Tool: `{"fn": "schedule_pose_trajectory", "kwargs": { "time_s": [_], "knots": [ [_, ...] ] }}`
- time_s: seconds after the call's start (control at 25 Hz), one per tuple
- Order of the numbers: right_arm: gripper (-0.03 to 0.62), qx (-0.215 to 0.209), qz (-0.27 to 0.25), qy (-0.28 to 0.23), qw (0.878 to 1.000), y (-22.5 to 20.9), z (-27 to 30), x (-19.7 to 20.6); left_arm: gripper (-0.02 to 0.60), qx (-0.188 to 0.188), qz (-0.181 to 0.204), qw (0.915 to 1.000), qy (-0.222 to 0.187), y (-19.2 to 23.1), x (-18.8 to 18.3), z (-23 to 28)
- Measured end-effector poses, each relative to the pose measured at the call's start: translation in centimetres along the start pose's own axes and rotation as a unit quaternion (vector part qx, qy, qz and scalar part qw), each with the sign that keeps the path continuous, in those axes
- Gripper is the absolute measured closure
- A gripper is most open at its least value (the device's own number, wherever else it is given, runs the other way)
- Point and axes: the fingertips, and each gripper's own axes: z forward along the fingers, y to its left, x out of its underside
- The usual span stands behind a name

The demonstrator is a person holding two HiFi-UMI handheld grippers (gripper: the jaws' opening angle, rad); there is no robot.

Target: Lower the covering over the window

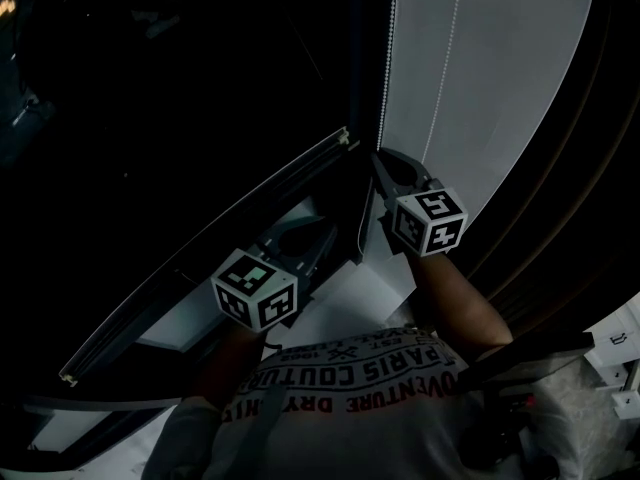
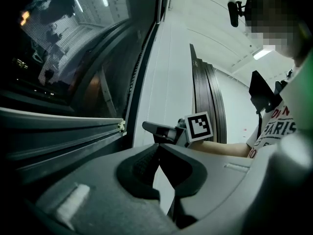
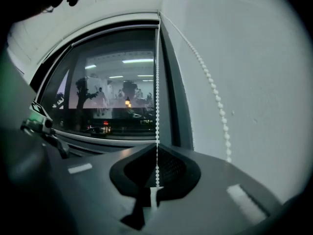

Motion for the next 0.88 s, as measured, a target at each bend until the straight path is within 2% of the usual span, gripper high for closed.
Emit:
{"fn": "schedule_pose_trajectory", "kwargs": {
  "time_s": [0.12, 0.2, 0.36, 0.52, 0.8, 0.88],
  "knots": [
    [0.585, -0.046, 0.022, 0.002, 0.999, 2.0, -1.9, -0.2, 0.580, 0.007, -0.007, 0.9999, -0.004, -0.3, -0.3, -0.3],
    [0.585, -0.062, 0.015, 0.005, 0.998, 3.0, -3.3, -0.1, 0.580, 0.014, -0.008, 0.9998, -0.007, -0.6, -0.4, -0.5],
    [0.586, -0.078, -0.005, 0.020, 0.997, 4.7, -5.7, 1.3, 0.580, 0.028, -0.009, 0.9995, -0.012, -1.3, -0.2, -0.6],
    [0.586, -0.082, -0.019, 0.009, 0.996, 6.0, -8.2, 0.9, 0.580, 0.049, -0.009, 0.9986, -0.019, -3.0, -0.2, -1.1],
    [0.588, -0.129, 0.010, 0.015, 0.992, 8.2, -10.3, 0.9, 0.577, 0.113, -0.017, 0.9928, -0.036, -4.6, -3.0, 0.2],
    [0.588, -0.140, 0.015, 0.015, 0.990, 8.8, -10.7, 0.9, 0.511, 0.129, -0.008, 0.9909, -0.038, -5.0, -4.5, 0.7]
  ]
}}
